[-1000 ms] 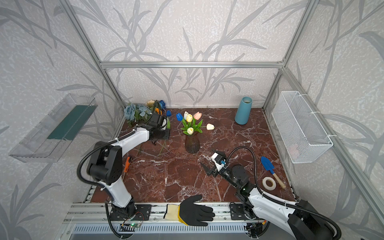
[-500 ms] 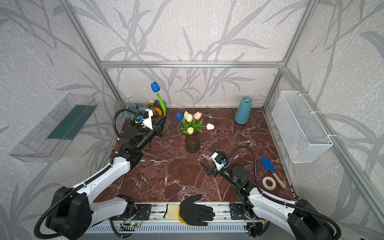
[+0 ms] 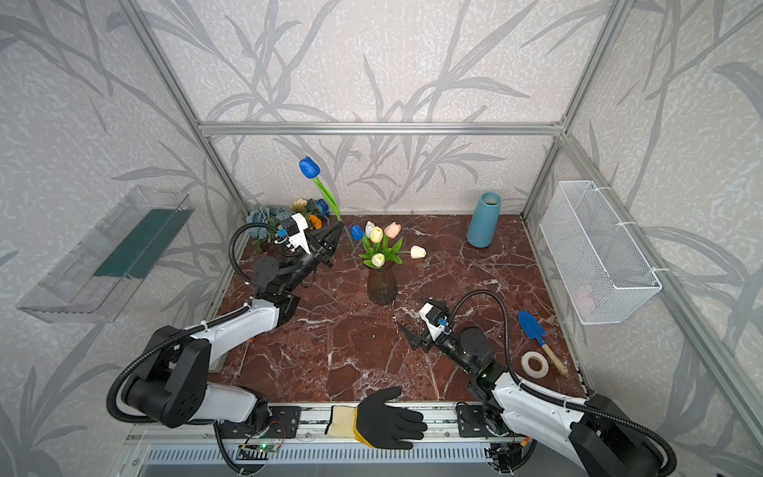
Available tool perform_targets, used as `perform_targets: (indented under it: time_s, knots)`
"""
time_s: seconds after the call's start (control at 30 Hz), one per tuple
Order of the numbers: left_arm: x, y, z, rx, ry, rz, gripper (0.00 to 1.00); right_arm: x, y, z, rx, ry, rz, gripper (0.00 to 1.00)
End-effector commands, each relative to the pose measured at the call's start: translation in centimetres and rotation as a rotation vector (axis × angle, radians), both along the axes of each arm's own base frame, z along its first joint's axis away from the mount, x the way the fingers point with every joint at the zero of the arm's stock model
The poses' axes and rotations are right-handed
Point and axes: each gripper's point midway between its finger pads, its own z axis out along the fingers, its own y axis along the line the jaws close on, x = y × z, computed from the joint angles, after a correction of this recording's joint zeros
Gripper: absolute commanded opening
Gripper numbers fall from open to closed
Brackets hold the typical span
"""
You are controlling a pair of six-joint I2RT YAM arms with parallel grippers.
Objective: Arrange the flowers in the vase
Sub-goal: 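Lift the blue tulip upright with the left gripper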
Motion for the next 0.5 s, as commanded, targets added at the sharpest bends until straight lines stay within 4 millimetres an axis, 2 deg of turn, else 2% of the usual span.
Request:
perform_targets:
  time_s: [0.0, 0.2, 0.47]
  knots:
    - [-1.5, -0.1, 3.5, -0.084, -0.11, -0.061, 0.0, -0.1, 0.0, 1.2, 0.033, -0.034, 0.002, 0.92]
    - [-1.9, -1.3, 3.6, -0.083, -0.113, -0.093, 0.0, -0.2, -0.1, 1.3, 0.033, -0.036, -0.001, 0.92]
    - [-0.9, -1.6, 0.7, -0.051, -0.052, -0.07, 0.0, -0.3, -0.2, 1.4, 0.035, -0.04, -0.001, 0.92]
